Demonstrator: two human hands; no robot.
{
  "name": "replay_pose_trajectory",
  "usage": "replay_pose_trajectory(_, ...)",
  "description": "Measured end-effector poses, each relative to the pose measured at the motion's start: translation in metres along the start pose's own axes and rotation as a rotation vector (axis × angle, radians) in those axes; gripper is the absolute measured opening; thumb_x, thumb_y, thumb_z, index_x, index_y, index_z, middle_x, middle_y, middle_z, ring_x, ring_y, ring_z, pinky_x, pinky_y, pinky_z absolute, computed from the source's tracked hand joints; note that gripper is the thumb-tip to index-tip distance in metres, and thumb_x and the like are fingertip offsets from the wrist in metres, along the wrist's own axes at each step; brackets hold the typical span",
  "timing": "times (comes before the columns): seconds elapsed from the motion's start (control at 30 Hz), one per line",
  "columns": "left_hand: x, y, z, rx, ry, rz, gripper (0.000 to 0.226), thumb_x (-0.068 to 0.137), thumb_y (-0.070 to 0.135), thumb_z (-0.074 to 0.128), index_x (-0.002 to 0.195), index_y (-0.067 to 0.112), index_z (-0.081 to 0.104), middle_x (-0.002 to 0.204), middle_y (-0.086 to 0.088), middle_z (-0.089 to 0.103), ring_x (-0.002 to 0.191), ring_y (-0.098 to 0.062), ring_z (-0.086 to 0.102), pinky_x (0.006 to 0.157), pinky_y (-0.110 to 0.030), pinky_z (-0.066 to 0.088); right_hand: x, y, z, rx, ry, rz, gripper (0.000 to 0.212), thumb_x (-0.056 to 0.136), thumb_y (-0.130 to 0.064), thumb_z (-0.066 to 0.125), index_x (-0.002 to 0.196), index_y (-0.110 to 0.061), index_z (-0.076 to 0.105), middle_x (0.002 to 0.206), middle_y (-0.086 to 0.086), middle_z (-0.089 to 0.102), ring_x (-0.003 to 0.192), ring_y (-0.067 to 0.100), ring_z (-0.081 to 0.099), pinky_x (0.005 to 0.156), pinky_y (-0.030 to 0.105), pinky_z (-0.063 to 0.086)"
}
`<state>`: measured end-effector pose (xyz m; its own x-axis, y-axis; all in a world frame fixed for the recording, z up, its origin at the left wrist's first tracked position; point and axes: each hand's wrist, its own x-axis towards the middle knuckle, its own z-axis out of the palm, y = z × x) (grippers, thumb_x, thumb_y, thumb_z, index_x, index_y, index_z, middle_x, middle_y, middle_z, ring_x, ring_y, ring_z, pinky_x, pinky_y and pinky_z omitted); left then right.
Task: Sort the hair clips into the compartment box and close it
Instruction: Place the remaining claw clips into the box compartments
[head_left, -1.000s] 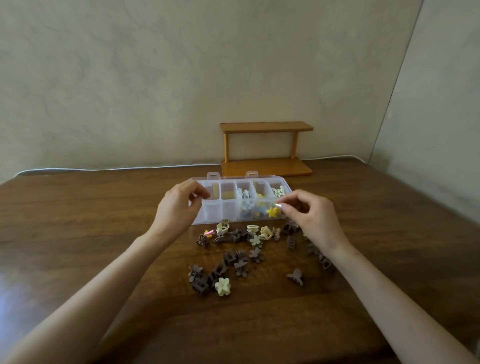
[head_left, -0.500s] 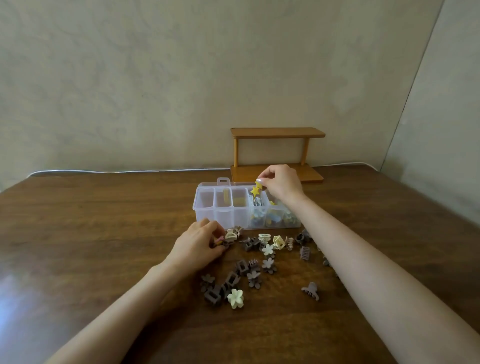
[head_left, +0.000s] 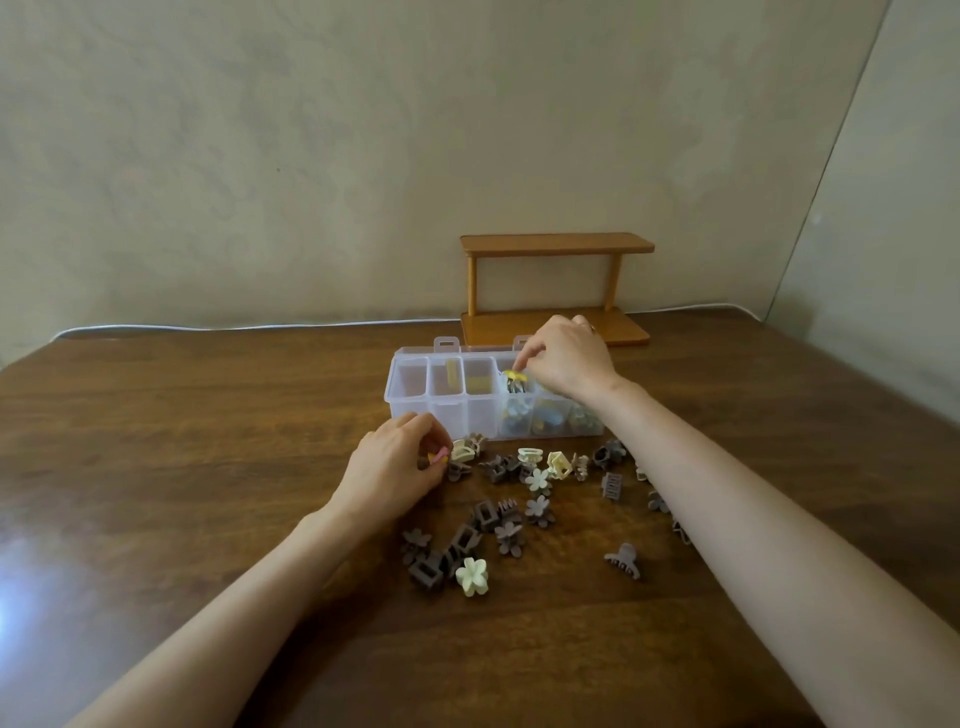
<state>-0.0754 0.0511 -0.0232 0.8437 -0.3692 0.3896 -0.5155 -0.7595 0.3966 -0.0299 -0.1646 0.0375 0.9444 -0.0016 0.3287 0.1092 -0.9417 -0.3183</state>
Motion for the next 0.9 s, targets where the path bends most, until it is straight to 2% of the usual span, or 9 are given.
replay_pose_trajectory(0.17, -0.001, 0.007, -0.002, -0.104, 0.085, -0.018, 0.013, 0.083, 0.018, 0.065, 0.095, 0.019, 0.059, 0.094, 0.011, 0.056, 0.079, -0.005, 0.059, 0.065, -0.018, 0.049, -0.007, 0.003, 0.000, -0.010, 0.043, -0.033, 0.023, 0.090, -0.029, 0.051, 0.102, -0.030, 0.071, 0.123, 0.003, 0.054, 0.115, 0.027, 0.042, 0.097, 0.039, 0.035)
replay_pose_trajectory(0.27, 0.000, 0.010, -0.004, -0.172, 0.131, 0.011, 0.016, 0.083, 0.013, 0.065, 0.096, 0.017, 0.057, 0.096, 0.009, 0.055, 0.078, -0.003, 0.058, 0.064, -0.011, 0.047, -0.008, 0.003, -0.002, -0.037, -0.060, -0.046, 0.026, 0.087, -0.040, 0.056, 0.111, -0.034, 0.067, 0.128, 0.003, 0.051, 0.120, 0.028, 0.039, 0.099, 0.040, 0.034)
replay_pose_trajectory(0.33, -0.001, 0.013, -0.004, -0.206, 0.148, 0.050, 0.019, 0.083, 0.009, 0.065, 0.099, 0.016, 0.057, 0.096, 0.007, 0.055, 0.081, -0.003, 0.057, 0.067, -0.008, 0.047, -0.009, 0.003, 0.000, -0.057, -0.095, -0.046, 0.022, 0.087, -0.041, 0.058, 0.105, -0.034, 0.068, 0.127, 0.003, 0.051, 0.121, 0.030, 0.038, 0.100, 0.041, 0.033)
replay_pose_trajectory(0.43, -0.002, 0.015, -0.005, -0.241, 0.170, 0.093, 0.022, 0.082, 0.007, 0.066, 0.101, 0.013, 0.057, 0.097, 0.006, 0.056, 0.084, -0.006, 0.058, 0.071, -0.006, 0.047, -0.009, 0.002, -0.005, 0.036, -0.040, -0.023, 0.015, 0.084, -0.040, 0.062, 0.086, -0.028, 0.070, 0.122, 0.002, 0.054, 0.119, 0.029, 0.040, 0.097, 0.039, 0.034)
replay_pose_trajectory(0.57, -0.001, 0.014, -0.004, -0.254, 0.176, 0.113, 0.022, 0.082, 0.008, 0.067, 0.101, 0.014, 0.057, 0.099, 0.003, 0.058, 0.086, -0.009, 0.059, 0.074, -0.009, 0.049, -0.010, 0.001, -0.004, 0.052, -0.031, -0.034, 0.033, 0.091, -0.042, 0.054, 0.076, -0.021, 0.075, 0.121, -0.001, 0.059, 0.119, 0.026, 0.042, 0.099, 0.041, 0.032)
replay_pose_trajectory(0.63, -0.001, 0.014, -0.004, -0.260, 0.172, 0.125, 0.019, 0.082, 0.009, 0.067, 0.098, 0.013, 0.058, 0.098, 0.003, 0.058, 0.086, -0.009, 0.060, 0.075, -0.010, 0.049, -0.010, 0.002, -0.002, 0.086, 0.045, -0.015, 0.038, 0.094, -0.045, 0.046, 0.084, -0.022, 0.074, 0.119, 0.002, 0.060, 0.119, 0.027, 0.044, 0.099, 0.040, 0.033)
replay_pose_trajectory(0.73, -0.001, 0.014, -0.003, -0.251, 0.167, 0.159, 0.012, 0.082, 0.010, 0.067, 0.092, 0.011, 0.061, 0.094, 0.002, 0.058, 0.083, -0.007, 0.062, 0.074, -0.011, 0.050, -0.012, 0.003, -0.001, 0.025, -0.062, -0.023, 0.042, 0.098, -0.046, 0.034, 0.106, -0.026, 0.070, 0.131, 0.005, 0.052, 0.125, 0.031, 0.036, 0.102, 0.043, 0.030)
replay_pose_trajectory(0.8, -0.001, 0.014, -0.003, -0.251, 0.167, 0.149, 0.009, 0.083, 0.013, 0.066, 0.090, 0.012, 0.061, 0.093, 0.003, 0.058, 0.080, -0.005, 0.062, 0.071, -0.013, 0.052, -0.014, 0.003, -0.001, 0.026, -0.089, -0.029, 0.043, 0.099, -0.045, 0.033, 0.105, -0.027, 0.071, 0.135, 0.002, 0.049, 0.125, 0.029, 0.033, 0.102, 0.044, 0.028)
replay_pose_trajectory(0.9, -0.001, 0.014, -0.004, -0.258, 0.191, 0.120, 0.010, 0.082, 0.014, 0.068, 0.089, 0.013, 0.062, 0.088, 0.004, 0.062, 0.077, -0.006, 0.062, 0.069, -0.014, 0.052, -0.017, 0.002, -0.001, 0.073, -0.023, -0.028, 0.044, 0.099, -0.045, 0.034, 0.098, -0.025, 0.073, 0.133, -0.001, 0.051, 0.122, 0.025, 0.035, 0.099, 0.043, 0.029)
